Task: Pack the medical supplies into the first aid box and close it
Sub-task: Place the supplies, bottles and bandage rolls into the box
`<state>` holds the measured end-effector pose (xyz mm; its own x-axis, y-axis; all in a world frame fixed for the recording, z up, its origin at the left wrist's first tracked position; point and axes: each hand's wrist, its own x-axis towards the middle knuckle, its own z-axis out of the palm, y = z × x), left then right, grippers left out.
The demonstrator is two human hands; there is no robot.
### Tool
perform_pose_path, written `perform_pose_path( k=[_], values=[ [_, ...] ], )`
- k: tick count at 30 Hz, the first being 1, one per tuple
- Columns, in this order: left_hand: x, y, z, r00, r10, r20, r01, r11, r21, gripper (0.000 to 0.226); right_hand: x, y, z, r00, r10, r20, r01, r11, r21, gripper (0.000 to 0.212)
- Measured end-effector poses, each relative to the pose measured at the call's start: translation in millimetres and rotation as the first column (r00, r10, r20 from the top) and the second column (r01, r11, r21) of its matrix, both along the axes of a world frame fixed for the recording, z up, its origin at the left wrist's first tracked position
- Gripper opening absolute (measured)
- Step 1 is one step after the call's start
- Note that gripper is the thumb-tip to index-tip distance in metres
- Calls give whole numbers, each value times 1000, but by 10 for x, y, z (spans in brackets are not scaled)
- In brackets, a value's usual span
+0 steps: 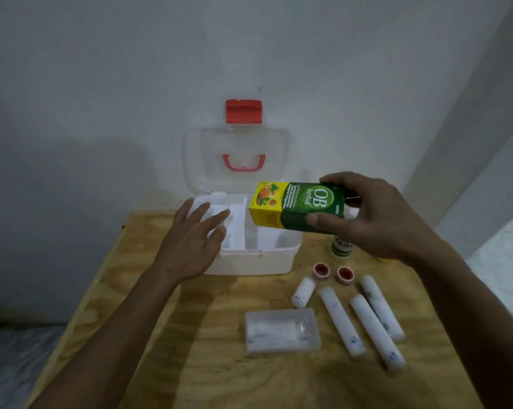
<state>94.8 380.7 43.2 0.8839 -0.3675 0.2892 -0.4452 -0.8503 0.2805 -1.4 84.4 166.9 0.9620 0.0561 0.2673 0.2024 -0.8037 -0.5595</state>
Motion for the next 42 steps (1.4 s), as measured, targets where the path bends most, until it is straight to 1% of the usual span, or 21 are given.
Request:
perform_pose_path(
  k=[4,9,15,19,27,33,35,37,38,42],
  values=[
    [61,35,-68,1000,-5,-6,5,1000,31,58,363,-20,-16,996,-1,-85,-12,987,-159,65],
    [-38,-11,17,1000,20,-1,-20,999,-45,59,588,86,-12,986,43,-159,-89,952,-294,65],
    [-93,-34,64,1000,19,-11,-20,998,-66,61,841,377,-65,964,82,-253,-184,892,-413,65],
    [-113,-51,68,996,70,-53,-72,997,-42,58,978,534,-225,943,110,-315,-235,890,-392,65],
    [-114,-48,61,995,76,-69,-80,995,-60,62,1086,640,-462,902,126,-413,-290,886,-362,55],
    [-101,-48,46,995,74,-69,-78,994,-72,64,1136,721,-530,881,119,-458,-348,818,-457,58],
    [-113,-52,56,995,68,-68,-73,995,-73,65,1132,725,-514,873,128,-470,-365,811,-458,64],
    [-120,-56,69,995,71,-76,-76,994,-74,67,1128,715,-474,866,130,-483,-365,824,-433,71],
    [-123,-59,76,994,75,-84,-81,994,-74,67,1129,709,-459,863,133,-487,-357,843,-403,70],
    [-131,-63,83,992,83,-98,-90,993,-71,69,1130,703,-454,878,119,-464,-239,948,-210,50]
  ],
)
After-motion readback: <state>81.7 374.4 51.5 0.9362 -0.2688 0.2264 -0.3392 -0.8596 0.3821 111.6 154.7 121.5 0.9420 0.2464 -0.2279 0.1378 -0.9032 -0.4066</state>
